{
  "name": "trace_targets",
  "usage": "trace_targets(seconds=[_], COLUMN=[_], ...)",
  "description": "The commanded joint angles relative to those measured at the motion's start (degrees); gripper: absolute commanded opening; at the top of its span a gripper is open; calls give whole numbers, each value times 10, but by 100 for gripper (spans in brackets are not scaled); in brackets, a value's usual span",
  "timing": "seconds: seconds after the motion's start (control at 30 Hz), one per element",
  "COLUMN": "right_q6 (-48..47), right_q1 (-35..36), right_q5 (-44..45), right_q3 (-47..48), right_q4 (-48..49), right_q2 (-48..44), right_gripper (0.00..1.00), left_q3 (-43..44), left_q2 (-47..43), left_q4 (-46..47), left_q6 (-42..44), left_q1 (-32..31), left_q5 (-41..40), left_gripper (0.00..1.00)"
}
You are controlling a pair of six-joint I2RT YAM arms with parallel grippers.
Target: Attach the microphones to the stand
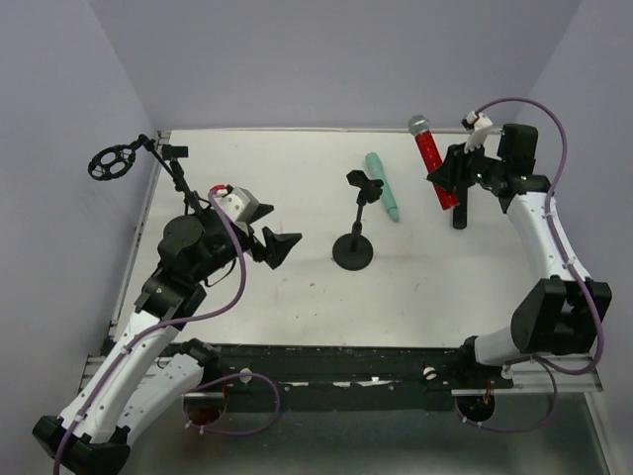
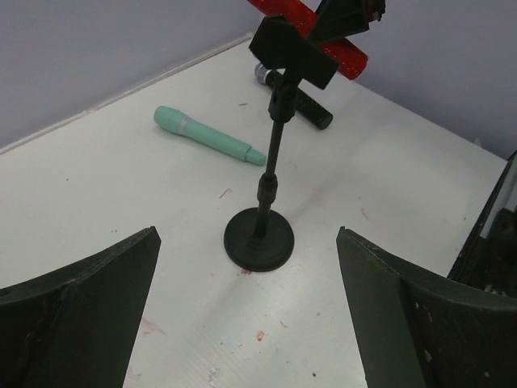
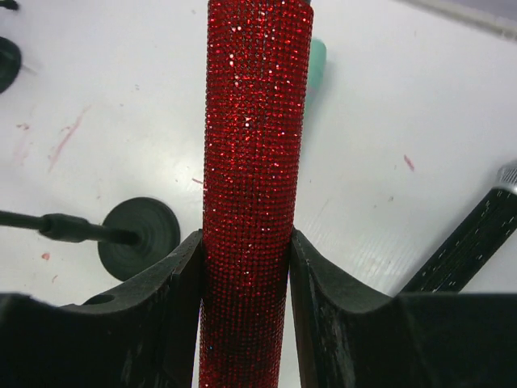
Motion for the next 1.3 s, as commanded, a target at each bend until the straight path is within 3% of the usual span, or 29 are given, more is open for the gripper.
trace_targets(seconds=[0.0,0.1,0.27,0.43,0.53,0.7,0.9,1.27], right_q6=[-113,-185,-320,-498,-644,-754,-799,-876], right_q1=[3,2,3,3,3,4,14,36], right_q5=[-89,-130,-223,-259,-269,-277,-261,-259], right_q3=[91,183,285,334,332,288,279,299], right_q4=[-111,-203,-340,-476,-559,-601,-601,-600], right_q2=[-55,-73,-97,-115,-135,-177,-185,-200], right_gripper=[4,4,4,4,5,5,5,5], left_q3=[27,86,167,196,213,254,344,590], left_q2=[-14,4,65,137,167,217,297,456], left_q4=[72,72,111,220,238,195,85,-196], left_q6=[-85,-153,-346,-603,-674,-694,-678,-546], left_q1=[9,13,19,21,21,5,-49,-111], left_q5=[81,151,241,307,309,303,301,285], left_gripper=[98,99,99,98,99,99,98,97])
